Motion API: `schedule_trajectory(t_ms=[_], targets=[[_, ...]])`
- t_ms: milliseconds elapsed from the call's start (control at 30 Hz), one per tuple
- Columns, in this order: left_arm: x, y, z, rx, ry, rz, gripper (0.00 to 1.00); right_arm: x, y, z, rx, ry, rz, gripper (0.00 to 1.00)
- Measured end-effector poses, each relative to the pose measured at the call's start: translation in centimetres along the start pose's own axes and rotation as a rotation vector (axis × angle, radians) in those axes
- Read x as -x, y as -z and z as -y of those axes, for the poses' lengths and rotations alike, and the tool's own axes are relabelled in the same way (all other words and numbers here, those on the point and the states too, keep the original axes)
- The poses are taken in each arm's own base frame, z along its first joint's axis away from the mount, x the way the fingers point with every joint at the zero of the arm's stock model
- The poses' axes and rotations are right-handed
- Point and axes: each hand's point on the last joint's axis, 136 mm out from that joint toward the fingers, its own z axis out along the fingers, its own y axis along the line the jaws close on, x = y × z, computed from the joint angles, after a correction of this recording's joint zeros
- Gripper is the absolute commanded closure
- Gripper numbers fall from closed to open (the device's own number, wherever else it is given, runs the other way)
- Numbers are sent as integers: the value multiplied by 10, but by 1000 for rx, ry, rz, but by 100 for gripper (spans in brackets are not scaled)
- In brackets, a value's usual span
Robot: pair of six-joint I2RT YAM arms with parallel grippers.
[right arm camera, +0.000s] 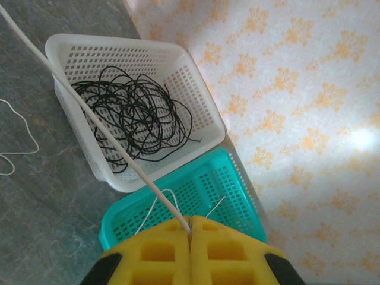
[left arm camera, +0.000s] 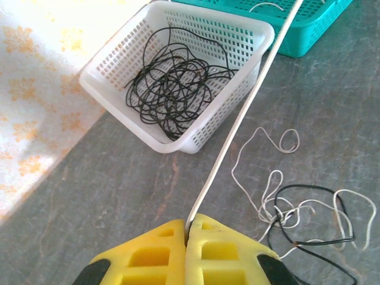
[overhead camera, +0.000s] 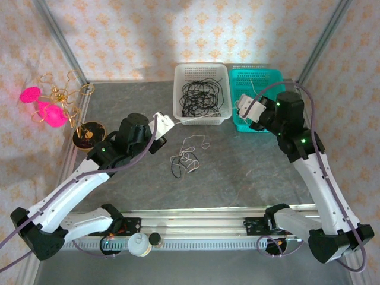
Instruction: Untangle the cables
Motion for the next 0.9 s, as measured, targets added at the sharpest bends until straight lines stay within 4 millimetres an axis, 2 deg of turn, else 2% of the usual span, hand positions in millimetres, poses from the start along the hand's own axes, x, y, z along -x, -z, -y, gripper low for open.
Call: schedule_trajectory(t_ms=[100, 133, 267, 333, 433, 500, 633, 833, 900], targets=[[-3, -1, 1, 11, -35, 4, 100, 2, -2, 0, 19, 20, 2, 100], [-5, -2, 1, 13, -43, 2, 97, 2, -3, 0, 27, 22, -1, 100], [-9, -4, 1, 19, -70, -10, 82, 3, -7, 3, 33, 13, -8, 100], [-11, -4, 0, 24, -74, -20, 70, 4, -7, 11, 12, -13, -11, 100], [-10, -4, 2, 14, -67, -13, 61, 15, -6, 31, -36, -73, 18, 100], [-8, -5, 8, -20, -52, 2, 51, 23, -7, 45, -75, -111, 44, 100], [2, -4, 25, -120, -16, 54, 42, 31, -13, 77, -164, -193, 41, 100], [16, 4, 38, -208, 37, 124, 33, 17, -29, 137, -350, -312, -65, 100], [18, 8, 41, -224, 53, 140, 22, 10, -33, 153, -403, -349, -99, 100]])
